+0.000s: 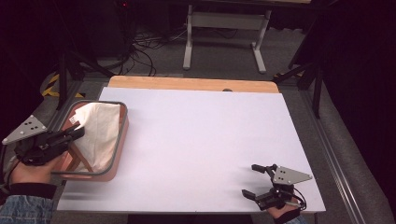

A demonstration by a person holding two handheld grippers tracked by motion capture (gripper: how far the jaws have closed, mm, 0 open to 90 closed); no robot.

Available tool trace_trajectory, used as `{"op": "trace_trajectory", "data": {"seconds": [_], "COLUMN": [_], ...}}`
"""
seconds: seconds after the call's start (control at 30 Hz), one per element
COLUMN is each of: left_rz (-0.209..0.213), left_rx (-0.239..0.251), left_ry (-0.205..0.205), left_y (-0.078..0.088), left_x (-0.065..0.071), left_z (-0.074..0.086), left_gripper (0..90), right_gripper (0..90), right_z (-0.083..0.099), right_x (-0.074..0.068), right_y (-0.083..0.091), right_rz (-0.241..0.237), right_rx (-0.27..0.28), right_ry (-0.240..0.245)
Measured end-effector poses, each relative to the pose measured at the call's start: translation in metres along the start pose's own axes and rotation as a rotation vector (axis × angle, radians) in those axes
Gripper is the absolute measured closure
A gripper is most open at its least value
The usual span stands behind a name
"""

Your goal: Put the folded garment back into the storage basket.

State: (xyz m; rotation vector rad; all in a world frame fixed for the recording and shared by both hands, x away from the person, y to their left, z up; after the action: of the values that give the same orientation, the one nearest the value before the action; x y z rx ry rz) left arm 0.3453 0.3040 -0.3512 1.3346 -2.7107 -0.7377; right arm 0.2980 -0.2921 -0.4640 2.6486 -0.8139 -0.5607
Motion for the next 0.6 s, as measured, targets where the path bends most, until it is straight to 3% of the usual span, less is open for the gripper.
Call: {"op": "trace_trajectory", "data": {"seconds": [0.6], "left_rz": [-0.027], "left_rx": [-0.091], "left_ry": [0.019], "left_y": [-0.033], "left_x": [-0.015], "left_z": [0.008], "left_gripper": [79.5], "right_gripper": [4.9], "right_z": [0.0], "right_x": [0.0], "right_y": [0.0], "right_rz": [-0.002], "right_rx": [-0.001], "right_ry": [0.001]}}
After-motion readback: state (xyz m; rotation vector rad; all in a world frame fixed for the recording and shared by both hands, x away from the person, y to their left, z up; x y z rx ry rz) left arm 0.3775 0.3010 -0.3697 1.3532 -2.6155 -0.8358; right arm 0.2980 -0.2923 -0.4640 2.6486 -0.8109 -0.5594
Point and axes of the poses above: each handheld gripper's, and its own axes: y roughly backward along the jaws, z roughly out of its underside, x roughly to its right, the point moved 3 cm from there along -y, roughly forward along the jaws, and after that the axes turned 15 degrees about -y, right-handed, at the moved point
